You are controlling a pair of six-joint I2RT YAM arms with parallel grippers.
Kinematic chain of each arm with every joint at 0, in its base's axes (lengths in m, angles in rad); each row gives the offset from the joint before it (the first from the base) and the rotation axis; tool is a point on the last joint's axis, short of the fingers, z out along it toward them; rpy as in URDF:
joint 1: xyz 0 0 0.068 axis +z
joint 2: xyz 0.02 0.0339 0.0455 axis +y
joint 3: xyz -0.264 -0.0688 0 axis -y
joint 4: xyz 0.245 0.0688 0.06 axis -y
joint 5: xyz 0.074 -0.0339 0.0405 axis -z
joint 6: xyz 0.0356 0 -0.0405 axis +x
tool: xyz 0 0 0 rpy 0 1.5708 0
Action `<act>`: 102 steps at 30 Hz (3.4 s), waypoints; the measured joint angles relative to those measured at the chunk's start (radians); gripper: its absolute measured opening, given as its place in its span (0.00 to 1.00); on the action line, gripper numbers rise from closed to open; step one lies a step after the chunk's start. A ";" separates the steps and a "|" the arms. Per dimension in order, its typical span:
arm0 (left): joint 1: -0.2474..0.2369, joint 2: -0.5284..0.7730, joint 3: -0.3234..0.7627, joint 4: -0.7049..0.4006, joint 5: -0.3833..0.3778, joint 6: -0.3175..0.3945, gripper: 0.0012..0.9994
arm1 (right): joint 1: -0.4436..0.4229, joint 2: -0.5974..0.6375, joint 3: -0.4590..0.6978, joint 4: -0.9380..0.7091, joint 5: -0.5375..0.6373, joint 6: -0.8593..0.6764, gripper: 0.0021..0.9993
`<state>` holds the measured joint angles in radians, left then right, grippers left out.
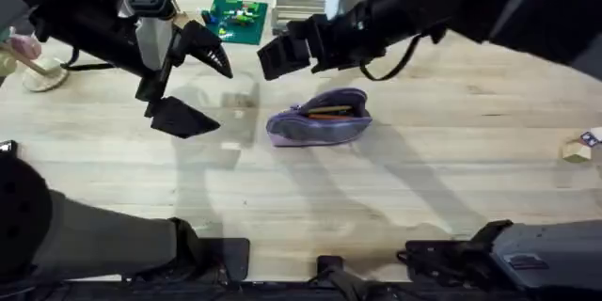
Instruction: Unzip the bag, pick up the pens from the table one at a time and place them inside, then zip the bag closed.
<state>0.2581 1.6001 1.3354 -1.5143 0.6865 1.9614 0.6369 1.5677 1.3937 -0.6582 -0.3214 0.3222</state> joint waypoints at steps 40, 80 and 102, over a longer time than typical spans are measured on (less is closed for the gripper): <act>0.000 0.000 0.000 0.000 -0.002 0.000 0.99 | 0.057 0.208 0.001 -0.057 0.006 0.008 1.00; 0.000 0.000 0.000 0.000 -0.003 0.003 0.96 | 0.061 0.208 0.001 -0.055 0.006 0.014 0.03; 0.000 0.000 0.000 -0.051 0.049 0.002 1.00 | 0.061 0.083 0.001 -0.052 0.033 0.010 0.03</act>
<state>0.2581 1.6001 1.3354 -1.5656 0.7355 1.9636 0.6975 1.6505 1.3945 -0.7105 -0.2889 0.3325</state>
